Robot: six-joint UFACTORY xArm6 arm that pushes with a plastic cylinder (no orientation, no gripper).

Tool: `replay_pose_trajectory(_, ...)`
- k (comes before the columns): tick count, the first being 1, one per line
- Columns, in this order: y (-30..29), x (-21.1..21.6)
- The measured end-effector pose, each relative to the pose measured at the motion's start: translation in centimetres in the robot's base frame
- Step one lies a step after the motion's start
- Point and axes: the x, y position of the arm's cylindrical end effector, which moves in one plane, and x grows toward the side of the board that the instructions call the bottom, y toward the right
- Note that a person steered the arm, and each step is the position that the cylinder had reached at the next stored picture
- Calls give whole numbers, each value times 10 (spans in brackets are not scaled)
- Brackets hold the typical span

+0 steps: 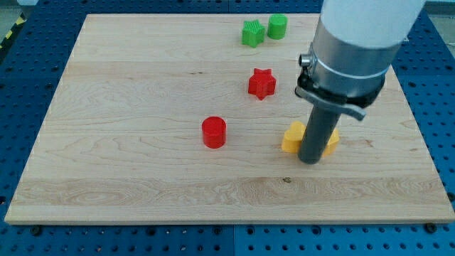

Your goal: Move the yellow heart closer to the red circle

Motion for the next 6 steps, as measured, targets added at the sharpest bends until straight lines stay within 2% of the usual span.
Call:
replay_pose_trajectory(2,4,-47)
replay_pose_trajectory(3,4,-47)
replay_pose_trajectory(5,-47,-46)
replay_pose_trajectory(6,-39,-43)
